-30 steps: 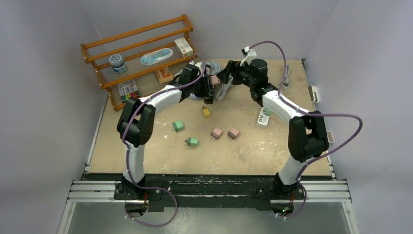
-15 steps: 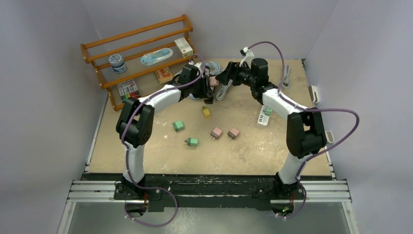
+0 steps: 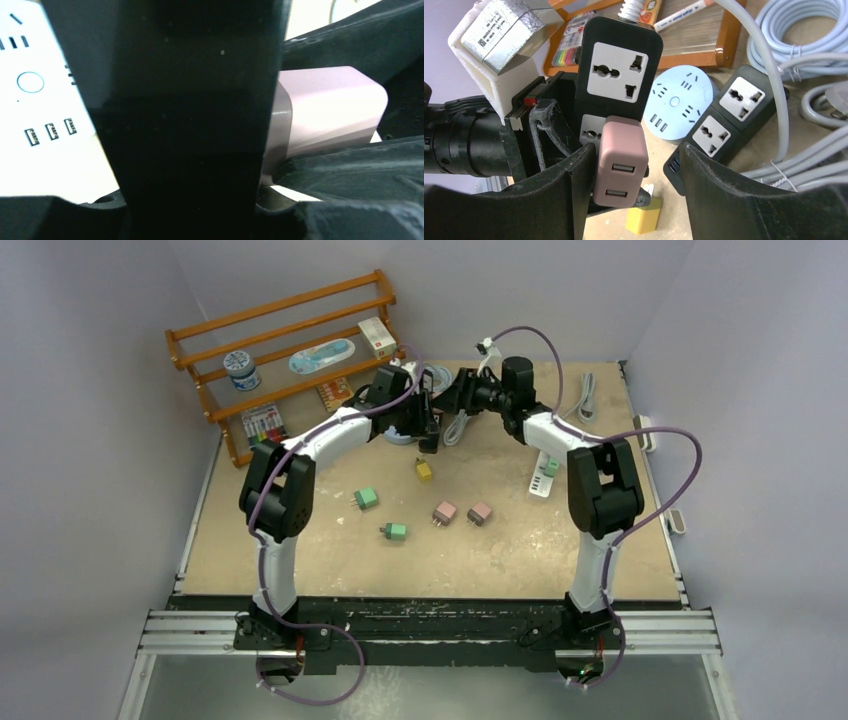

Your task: Pull the plug off the socket

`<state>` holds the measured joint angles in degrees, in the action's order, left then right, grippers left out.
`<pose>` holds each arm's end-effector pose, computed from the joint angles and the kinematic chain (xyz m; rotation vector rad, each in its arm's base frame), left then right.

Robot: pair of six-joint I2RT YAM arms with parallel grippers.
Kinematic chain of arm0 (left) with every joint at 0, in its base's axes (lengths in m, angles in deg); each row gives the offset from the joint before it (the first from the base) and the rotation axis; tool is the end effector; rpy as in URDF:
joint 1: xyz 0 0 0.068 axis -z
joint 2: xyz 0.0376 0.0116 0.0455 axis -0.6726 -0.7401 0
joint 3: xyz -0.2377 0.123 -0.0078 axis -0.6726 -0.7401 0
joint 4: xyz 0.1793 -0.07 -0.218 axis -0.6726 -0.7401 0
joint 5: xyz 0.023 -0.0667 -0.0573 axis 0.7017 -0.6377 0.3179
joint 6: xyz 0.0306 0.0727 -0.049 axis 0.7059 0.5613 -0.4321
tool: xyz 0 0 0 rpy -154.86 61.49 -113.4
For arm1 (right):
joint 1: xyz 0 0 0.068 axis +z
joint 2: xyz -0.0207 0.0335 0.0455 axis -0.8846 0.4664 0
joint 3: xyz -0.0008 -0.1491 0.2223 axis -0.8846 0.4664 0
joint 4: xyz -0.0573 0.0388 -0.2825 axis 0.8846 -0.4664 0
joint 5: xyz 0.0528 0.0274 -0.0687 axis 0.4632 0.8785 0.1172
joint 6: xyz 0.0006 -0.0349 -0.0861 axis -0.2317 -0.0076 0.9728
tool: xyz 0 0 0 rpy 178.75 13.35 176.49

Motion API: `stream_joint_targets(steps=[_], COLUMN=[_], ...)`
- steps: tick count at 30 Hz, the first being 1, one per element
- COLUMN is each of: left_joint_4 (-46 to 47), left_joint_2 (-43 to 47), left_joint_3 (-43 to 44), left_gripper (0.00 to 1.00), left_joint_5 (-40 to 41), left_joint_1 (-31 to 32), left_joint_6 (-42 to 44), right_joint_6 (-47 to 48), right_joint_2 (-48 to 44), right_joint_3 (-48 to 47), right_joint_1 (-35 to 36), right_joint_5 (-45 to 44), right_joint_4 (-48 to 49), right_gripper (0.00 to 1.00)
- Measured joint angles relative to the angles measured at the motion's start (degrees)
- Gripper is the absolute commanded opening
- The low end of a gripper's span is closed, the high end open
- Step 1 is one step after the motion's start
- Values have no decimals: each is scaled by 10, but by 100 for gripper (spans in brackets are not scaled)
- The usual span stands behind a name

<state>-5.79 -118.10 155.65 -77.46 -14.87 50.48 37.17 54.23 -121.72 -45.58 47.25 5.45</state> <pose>0.4604 -0.2624 0.1831 0.0495 2.3759 -0.8142 0.4906 0.1973 0.2242 -0.3041 1.8245 1.0940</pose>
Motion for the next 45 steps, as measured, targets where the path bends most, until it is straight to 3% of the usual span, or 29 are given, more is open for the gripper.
stream_joint_targets(steps=[2, 3, 4, 5, 6, 11, 16, 21, 23, 26, 30, 37, 39, 43, 45], left_joint_4=[0, -1, -1, -2, -3, -10, -10, -4, -5, -30, -57, -85, -97, -141, -157], left_joint_2=[-2, -4, -8, -12, -17, -43, -64, -69, -86, -113, -157, -206, -233, -271, -272], left_joint_3=[9, 14, 21, 28, 34, 66, 80, 97, 118, 155, 194, 271, 314, 378, 384], left_gripper=[0, 0, 0, 0, 0, 0, 0, 0, 0, 0, 0, 0, 11, 54, 64], left_joint_5=[-7, -10, -14, -15, -16, -18, -18, -31, -30, -19, -8, -46, -71, -106, -104], left_joint_1=[0, 0, 0, 0, 0, 3, -1, 9, 13, 1, -24, -34, -32, -31, -34], left_joint_6=[0, 0, 0, -1, 0, 3, 1, -1, -3, -3, -3, 4, 11, 31, 43], right_joint_6=[-4, -5, -9, -15, -20, -57, -11, -63, -31, -32, 10, 23, 43, 72, 81], right_joint_2=[7, 9, 12, 15, 16, 18, 4, 0, -15, -60, -112, -174, -171, -170, -167], right_joint_3=[-12, -16, -21, -25, -28, -31, -49, -14, -21, 21, -12, 14, 37, 144, 193], right_joint_1=[0, 0, 0, 0, 0, -5, 8, -33, -33, -46, -58, -70, -71, -73, -73], right_joint_5=[10, 14, 19, 29, 37, 15, -75, 21, -4, 8, -63, -57, -60, -68, -74], right_joint_4=[1, 2, 2, 6, 10, -3, -78, -9, -43, -14, -78, -89, -110, -145, -170], right_gripper=[56, 45, 28, 2, 0, 0, 0, 0, 0, 0, 0, 0, 0, 0, 0])
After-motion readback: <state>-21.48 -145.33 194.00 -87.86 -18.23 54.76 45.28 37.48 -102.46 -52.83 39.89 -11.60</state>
